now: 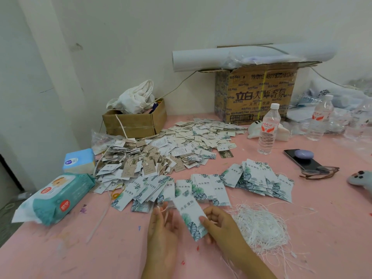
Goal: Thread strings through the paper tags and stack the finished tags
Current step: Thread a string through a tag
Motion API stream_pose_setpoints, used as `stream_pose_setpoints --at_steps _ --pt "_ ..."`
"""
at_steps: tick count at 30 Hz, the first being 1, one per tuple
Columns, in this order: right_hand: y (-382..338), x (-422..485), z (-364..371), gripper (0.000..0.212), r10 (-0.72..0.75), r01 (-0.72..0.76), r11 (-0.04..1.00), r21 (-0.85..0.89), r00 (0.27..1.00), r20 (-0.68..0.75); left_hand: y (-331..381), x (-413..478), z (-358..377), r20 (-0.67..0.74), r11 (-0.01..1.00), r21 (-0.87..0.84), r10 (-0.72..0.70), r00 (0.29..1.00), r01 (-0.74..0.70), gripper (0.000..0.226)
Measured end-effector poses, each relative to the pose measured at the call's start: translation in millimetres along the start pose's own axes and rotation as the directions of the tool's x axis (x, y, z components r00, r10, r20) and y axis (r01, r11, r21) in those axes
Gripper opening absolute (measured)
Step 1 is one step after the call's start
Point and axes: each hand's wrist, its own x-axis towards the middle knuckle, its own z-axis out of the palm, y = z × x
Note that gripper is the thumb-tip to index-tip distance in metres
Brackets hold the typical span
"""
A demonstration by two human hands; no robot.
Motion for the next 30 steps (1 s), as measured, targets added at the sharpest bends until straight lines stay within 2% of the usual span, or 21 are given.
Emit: stream_pose_setpoints --at_steps 1,2,3,5,7,10,12,16,20,25,27,30 --pt "-1 1 -1 0.008 0.003 -0.002 0.999 0.033 1.0 -0.03 -15 -2 -9 0.047 0.985 -0.175 0.012 0.999 -0.003 0.024" --pt "-2 2 -3 0.008 0.004 -0.002 0.999 0.05 0.999 -0.051 -8 -1 -16 0.004 0.982 -0.189 0.005 1.0 -0.004 0.022" --pt "-3 1 -6 0.008 0.002 0.001 0.998 0.059 0.998 -0.06 -9 -6 -14 0.008 0.982 -0.186 0.044 0.999 -0.042 0.022" --pt "-5 1 -8 0.009 -0.005 0.01 0.997 0.077 0.998 -0.057 -18 -7 -11 0.0 0.968 -0.251 0.027 1.0 -0.026 0.02" --pt "-6 0 -9 0.01 0.004 0.001 0.997 0.08 0.998 -0.064 -14 -7 -14 -0.004 0.975 -0.219 0.046 0.999 -0.045 0.018" --pt "-8 1 -11 0.012 0.056 -0.037 0.979 0.2 0.995 -0.088 -19 -13 -14 0.028 0.995 -0.038 0.097 0.995 -0.096 0.012" --pt "-11 5 -18 0.013 0.084 -0.044 0.958 0.284 0.988 -0.13 -23 -17 -13 0.059 0.997 0.031 0.064 0.996 -0.066 0.009" --pt "-27 17 -45 0.008 0.064 0.023 0.944 0.328 0.965 -0.253 -25 -21 -9 0.123 0.996 0.087 0.001 0.992 -0.012 0.01" --pt "-44 38 -83 0.012 0.04 0.082 0.966 0.247 0.892 -0.45 -23 -23 -9 0.106 0.995 0.096 0.006 0.994 -0.016 0.017" --pt "-49 76 -125 0.01 0.007 0.0 1.0 0.011 0.754 -0.657 -24 -21 -6 0.103 0.995 0.102 0.008 0.995 -0.018 0.022" --pt "-47 89 -136 0.03 0.011 -0.065 0.996 -0.053 0.735 -0.678 -24 -21 -5 0.104 0.995 0.098 0.011 0.995 -0.021 0.022" --pt "-42 97 -144 0.064 0.114 -0.26 0.954 -0.149 0.774 -0.623 -24 -19 -5 0.098 0.996 0.088 0.012 0.995 -0.021 0.022"
